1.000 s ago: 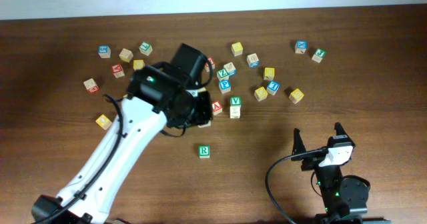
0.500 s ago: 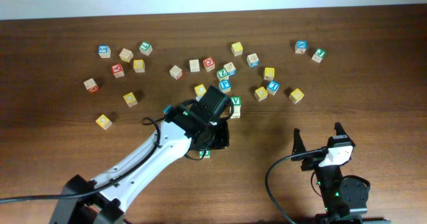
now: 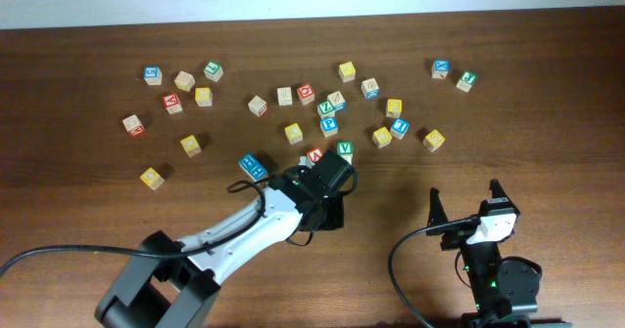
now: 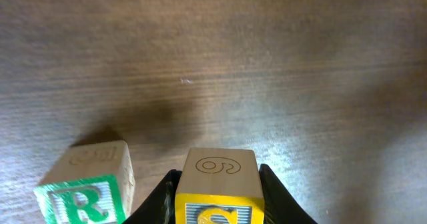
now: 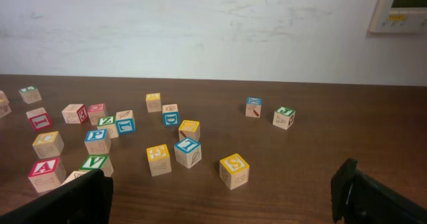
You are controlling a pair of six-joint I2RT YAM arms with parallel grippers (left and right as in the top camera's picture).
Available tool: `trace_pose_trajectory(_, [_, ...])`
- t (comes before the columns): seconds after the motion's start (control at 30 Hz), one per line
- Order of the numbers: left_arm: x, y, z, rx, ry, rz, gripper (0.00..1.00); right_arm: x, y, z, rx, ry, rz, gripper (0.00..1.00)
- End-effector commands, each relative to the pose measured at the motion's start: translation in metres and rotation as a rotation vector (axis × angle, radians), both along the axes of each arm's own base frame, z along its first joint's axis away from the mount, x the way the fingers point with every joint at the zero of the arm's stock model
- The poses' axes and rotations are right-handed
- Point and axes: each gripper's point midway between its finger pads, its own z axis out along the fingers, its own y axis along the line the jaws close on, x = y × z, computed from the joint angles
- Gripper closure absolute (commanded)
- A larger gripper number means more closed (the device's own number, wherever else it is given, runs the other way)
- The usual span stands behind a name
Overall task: Spell out RSS
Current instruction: 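Carry the S block to just right of the R block, then lower the S block beside the R block and open the gripper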
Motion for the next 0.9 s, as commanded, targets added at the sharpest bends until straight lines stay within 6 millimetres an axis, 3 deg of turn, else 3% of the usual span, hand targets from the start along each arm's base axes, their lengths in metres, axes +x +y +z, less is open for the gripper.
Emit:
trace_pose_trajectory(0.0, [0.005,0.007,-0.004,0.041,-0.028,0.022,0.74,0.0,0.001,-0.003,-0.006,0.005,0.004,0.02])
trace_pose_trajectory(0.23, [-0.003,-0.001,-0.013,0.072,-0.034,-0.016,0.7,0.0,0.001,-0.003,-0.006,0.005,0.004,0.02])
trace_pose_trajectory(0.67, [-0.006,0.008,-0.015,0.111,-0.025,-0.01,0.71,0.0,0.001,-0.003,-0.006,0.005,0.004,0.02])
trace_pose_trajectory(0.73, [-0.005,0.007,-0.014,0.109,-0.027,-0.009,0.6,0.0,0.001,-0.003,-0.006,0.005,0.004,0.02])
trace_pose_trajectory(0.77, [-0.004,0.006,-0.013,0.107,-0.029,-0.009,0.6,0.0,0.001,-0.003,-0.006,0.005,0.004,0.02])
trace_pose_trajectory(0.87, [-0.003,0.004,-0.011,0.101,-0.034,-0.008,0.64,0.0,0.001,-0.003,-0.006,0.005,0.004,0.02])
